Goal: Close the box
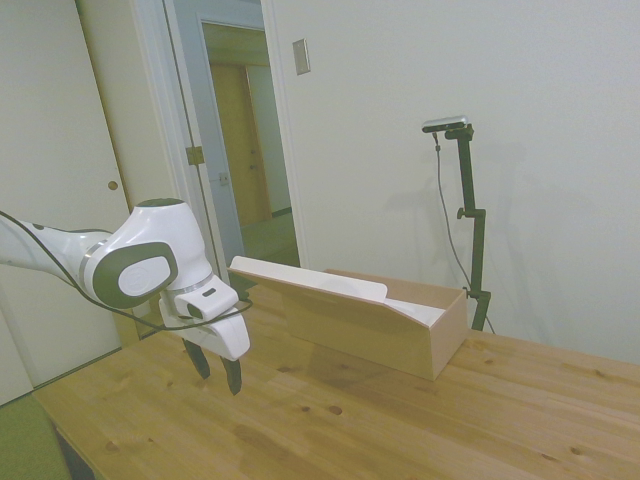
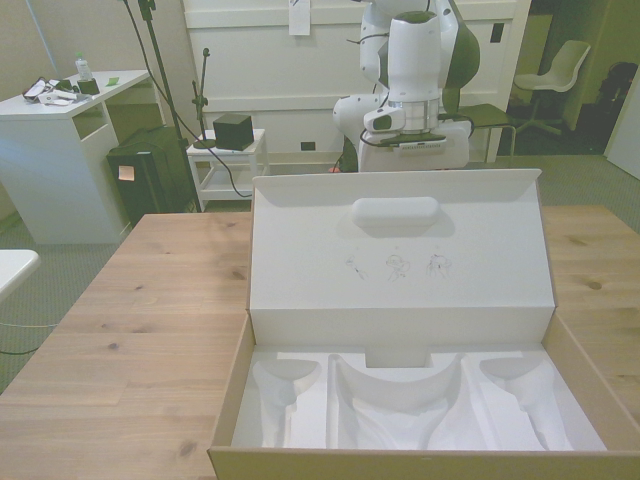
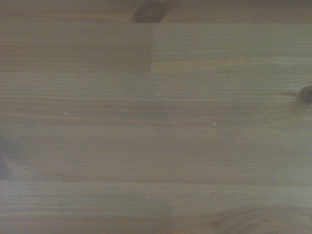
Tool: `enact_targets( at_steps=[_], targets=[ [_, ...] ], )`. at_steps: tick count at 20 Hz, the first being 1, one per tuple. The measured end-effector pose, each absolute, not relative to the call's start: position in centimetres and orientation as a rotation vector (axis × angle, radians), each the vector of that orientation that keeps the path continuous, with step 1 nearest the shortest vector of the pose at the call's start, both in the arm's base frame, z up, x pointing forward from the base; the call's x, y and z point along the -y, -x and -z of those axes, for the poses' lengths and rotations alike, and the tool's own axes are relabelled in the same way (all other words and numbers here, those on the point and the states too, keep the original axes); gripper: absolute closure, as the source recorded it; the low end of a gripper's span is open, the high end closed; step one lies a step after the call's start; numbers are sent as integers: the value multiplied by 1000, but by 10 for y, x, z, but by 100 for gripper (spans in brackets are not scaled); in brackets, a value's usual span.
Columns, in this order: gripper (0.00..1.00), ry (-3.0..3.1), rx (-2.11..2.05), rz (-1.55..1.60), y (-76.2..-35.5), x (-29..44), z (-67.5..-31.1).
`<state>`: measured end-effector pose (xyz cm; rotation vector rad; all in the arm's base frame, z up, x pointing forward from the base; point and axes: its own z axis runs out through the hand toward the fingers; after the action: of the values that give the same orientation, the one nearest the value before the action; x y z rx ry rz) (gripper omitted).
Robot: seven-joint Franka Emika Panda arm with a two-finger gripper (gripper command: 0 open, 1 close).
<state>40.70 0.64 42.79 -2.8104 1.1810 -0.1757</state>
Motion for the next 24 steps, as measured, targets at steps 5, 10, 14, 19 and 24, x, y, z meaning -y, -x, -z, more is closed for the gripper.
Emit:
enact_targets(
  at_steps=[5, 10, 14, 19, 24],
  targets=[
    [0, 2795, -1159, 233, -413, -3, -444],
    [0, 2792, -1038, 367, -451, -47, -488],
    [0, 2778, -997, 450, -487, -56, -511],
    [0, 2763, -947, 605, -523, -54, -540],
    [0, 2744, -934, 687, -570, -46, -566]
  ],
)
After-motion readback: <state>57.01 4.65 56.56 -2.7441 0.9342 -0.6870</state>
